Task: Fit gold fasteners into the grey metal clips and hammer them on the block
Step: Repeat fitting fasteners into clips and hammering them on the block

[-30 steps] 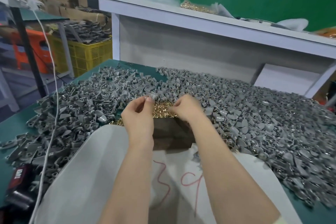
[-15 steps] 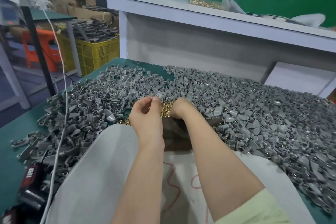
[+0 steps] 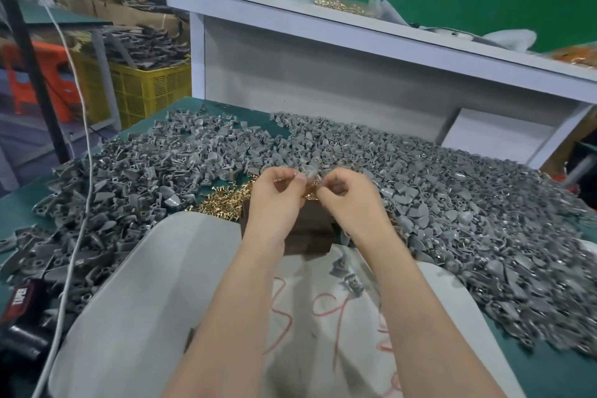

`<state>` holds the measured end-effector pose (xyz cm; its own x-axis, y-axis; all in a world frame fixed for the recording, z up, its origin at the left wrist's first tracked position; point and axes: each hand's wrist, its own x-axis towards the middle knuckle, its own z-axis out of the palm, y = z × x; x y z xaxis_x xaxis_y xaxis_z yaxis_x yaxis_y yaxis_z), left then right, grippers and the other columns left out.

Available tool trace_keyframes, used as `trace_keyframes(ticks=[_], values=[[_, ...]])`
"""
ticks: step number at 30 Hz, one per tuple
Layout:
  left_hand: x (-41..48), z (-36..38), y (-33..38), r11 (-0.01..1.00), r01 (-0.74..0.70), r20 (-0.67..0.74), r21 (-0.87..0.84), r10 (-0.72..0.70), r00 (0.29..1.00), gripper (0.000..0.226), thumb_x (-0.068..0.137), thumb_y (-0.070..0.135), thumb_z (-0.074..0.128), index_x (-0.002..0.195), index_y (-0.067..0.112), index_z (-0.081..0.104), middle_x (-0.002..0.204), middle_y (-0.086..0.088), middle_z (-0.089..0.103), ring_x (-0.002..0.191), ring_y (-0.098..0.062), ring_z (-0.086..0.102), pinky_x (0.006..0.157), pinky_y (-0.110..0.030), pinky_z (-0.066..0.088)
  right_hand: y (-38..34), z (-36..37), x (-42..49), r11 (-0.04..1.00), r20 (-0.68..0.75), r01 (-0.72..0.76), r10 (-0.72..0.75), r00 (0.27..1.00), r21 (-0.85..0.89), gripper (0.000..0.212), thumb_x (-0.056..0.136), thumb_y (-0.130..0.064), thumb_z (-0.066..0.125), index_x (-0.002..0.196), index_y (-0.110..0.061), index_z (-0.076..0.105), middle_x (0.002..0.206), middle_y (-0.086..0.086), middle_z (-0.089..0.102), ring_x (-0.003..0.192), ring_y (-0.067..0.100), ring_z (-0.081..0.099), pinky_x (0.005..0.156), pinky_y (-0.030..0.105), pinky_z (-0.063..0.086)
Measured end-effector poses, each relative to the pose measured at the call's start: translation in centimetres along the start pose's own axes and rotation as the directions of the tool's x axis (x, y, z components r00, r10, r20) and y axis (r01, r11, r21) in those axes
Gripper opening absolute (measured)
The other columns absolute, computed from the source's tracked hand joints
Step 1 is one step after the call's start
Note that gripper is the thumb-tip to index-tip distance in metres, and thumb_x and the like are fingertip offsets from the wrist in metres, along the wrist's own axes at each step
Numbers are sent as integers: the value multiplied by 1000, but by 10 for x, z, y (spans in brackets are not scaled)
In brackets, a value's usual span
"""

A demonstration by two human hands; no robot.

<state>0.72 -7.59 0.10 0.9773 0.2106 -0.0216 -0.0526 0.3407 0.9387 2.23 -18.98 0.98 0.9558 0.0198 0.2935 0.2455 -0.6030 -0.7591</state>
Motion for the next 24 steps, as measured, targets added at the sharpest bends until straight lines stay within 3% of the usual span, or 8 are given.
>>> trace_keyframes(ticks=[2, 5, 10, 12, 14, 18, 24], values=[[-3, 3, 1, 999, -31, 32, 44, 29, 999, 11, 94, 7, 54, 87, 15, 52, 91, -5, 70, 84, -11, 69, 72, -18, 54, 0, -2, -7, 1000, -59, 0, 0, 998, -4, 6, 81, -11, 62, 80, -15, 65, 74, -3, 66, 73, 14, 61, 71, 31, 50], [-5, 6, 0, 984, -52, 40, 173, 46, 998, 10, 93, 9, 57, 87, 15, 53, 99, -12, 69, 93, -21, 68, 87, -33, 53, 0, -4, -14, 998, -69, -11, 16, 998, 61, 17, 83, -4, 61, 81, -20, 62, 80, -4, 66, 77, 12, 62, 75, 29, 54], [-6, 4, -2, 976, -57, 76, 209, 42, 996, 7, 91, 12, 60, 88, 16, 56, 98, -5, 66, 92, -18, 67, 83, -30, 53, 6, -7, -19, 994, -97, -50, 59, 994, 101, 20, 83, -3, 59, 90, -20, 66, 83, -2, 67, 82, 15, 64, 80, 35, 54], [-2, -2, -4, 887, -170, 65, 429, 158, 985, 6, 89, 19, 64, 86, 20, 58, 91, 6, 64, 94, -14, 61, 81, -27, 44, 10, -9, -18, 986, -94, -94, 107, 990, 135, 19, 86, -4, 59, 97, -16, 70, 86, -1, 70, 82, 15, 66, 80, 32, 55], [0, -6, -6, 717, -217, 62, 662, 236, 970, 11, 87, 26, 65, 82, 29, 57, 85, 14, 60, 89, -12, 58, 79, -30, 42, 13, -12, -16, 949, -65, -173, 196, 978, 263, 16, 88, 0, 59, 99, -5, 70, 82, 5, 71, 75, 15, 69, 72, 24, 57], [1, -7, -14, 409, -176, 88, 895, 223, 971, 13, 88, 24, 62, 80, 33, 57, 92, 11, 65, 97, -19, 58, 90, -37, 32, 14, -18, -17, 874, 3, -255, 278, 961, 413, 13, 92, 3, 52, 94, -4, 63, 79, 11, 71, 69, 14, 71, 63, 17, 56], [2, -8, -19, 326, -183, 127, 927, 186, 974, 7, 89, 25, 60, 89, 29, 64, 100, 7, 67, 102, -21, 56, 85, -38, 26, 12, -12, -16, 878, 68, -290, 286, 956, 381, 8, 96, -3, 43, 98, -5, 51, 81, 10, 71, 72, 15, 71, 68, 24, 58]])
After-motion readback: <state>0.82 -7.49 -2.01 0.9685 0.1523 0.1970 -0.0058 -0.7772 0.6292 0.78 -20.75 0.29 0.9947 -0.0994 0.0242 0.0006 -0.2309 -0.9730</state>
